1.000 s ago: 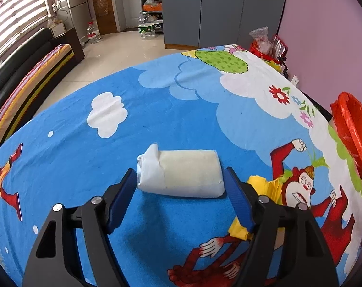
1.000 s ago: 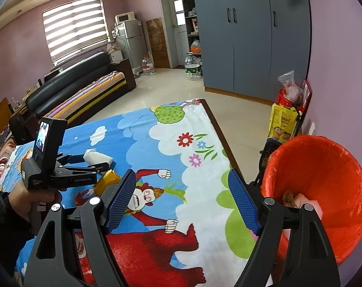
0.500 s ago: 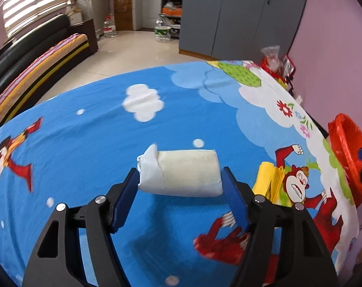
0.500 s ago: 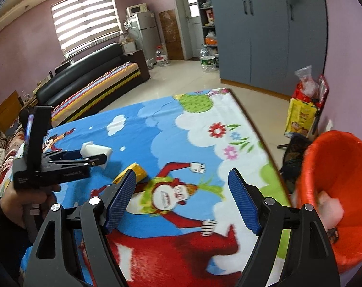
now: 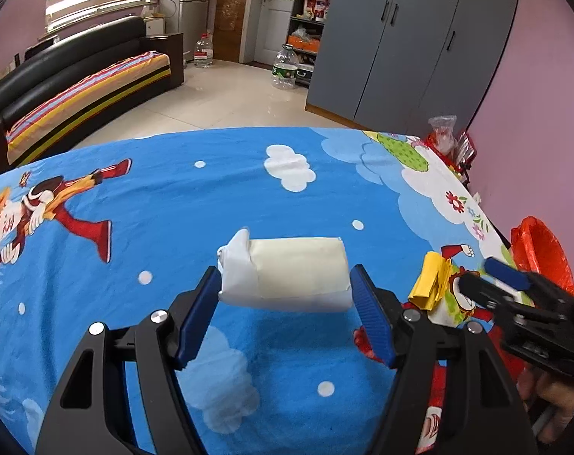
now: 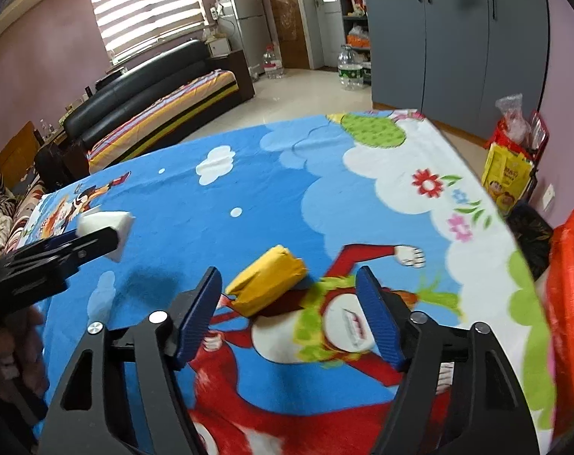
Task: Collect trash
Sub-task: 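Grasp the yellow sponge with the right tool while the left tool holds the tissue packet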
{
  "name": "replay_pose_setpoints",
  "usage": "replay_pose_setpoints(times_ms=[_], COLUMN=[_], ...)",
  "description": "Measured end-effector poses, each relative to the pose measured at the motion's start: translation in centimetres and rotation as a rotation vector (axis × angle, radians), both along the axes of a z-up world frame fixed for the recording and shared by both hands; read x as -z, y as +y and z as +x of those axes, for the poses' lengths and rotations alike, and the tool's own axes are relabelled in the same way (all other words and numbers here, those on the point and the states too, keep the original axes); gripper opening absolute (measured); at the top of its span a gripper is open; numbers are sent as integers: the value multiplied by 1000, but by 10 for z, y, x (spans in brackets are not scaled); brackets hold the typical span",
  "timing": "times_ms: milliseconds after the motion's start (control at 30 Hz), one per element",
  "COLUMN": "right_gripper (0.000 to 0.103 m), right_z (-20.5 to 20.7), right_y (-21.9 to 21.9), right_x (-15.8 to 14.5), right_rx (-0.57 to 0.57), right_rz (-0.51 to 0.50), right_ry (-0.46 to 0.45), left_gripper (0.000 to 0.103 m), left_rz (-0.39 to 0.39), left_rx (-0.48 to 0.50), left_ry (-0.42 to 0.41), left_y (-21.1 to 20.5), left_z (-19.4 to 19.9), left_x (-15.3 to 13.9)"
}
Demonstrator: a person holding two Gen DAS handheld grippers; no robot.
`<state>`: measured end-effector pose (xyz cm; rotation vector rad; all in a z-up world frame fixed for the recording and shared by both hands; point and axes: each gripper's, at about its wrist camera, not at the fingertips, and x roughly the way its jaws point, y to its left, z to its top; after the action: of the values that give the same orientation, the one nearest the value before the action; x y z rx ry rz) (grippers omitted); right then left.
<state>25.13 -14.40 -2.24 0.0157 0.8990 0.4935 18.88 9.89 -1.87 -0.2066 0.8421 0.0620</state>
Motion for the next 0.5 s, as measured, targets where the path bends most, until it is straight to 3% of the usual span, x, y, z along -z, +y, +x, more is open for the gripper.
replay_pose_setpoints(times_ms=[167, 300, 500], right_gripper=[54, 41, 40], right_z=[6, 10, 13], right_y=[22, 33, 46], right_x=[12, 18, 23], right_rx=[5, -4, -20], right_rz=[-23, -42, -70], right_ry=[32, 54, 59], left_gripper=[67, 67, 67], left_rz=[-21, -34, -55], left_rx=[-18, -29, -40], left_ry=[-14, -19, -26], left_y=[9, 15, 25], left_z=[-11, -19, -25], left_x=[-2, -1, -2])
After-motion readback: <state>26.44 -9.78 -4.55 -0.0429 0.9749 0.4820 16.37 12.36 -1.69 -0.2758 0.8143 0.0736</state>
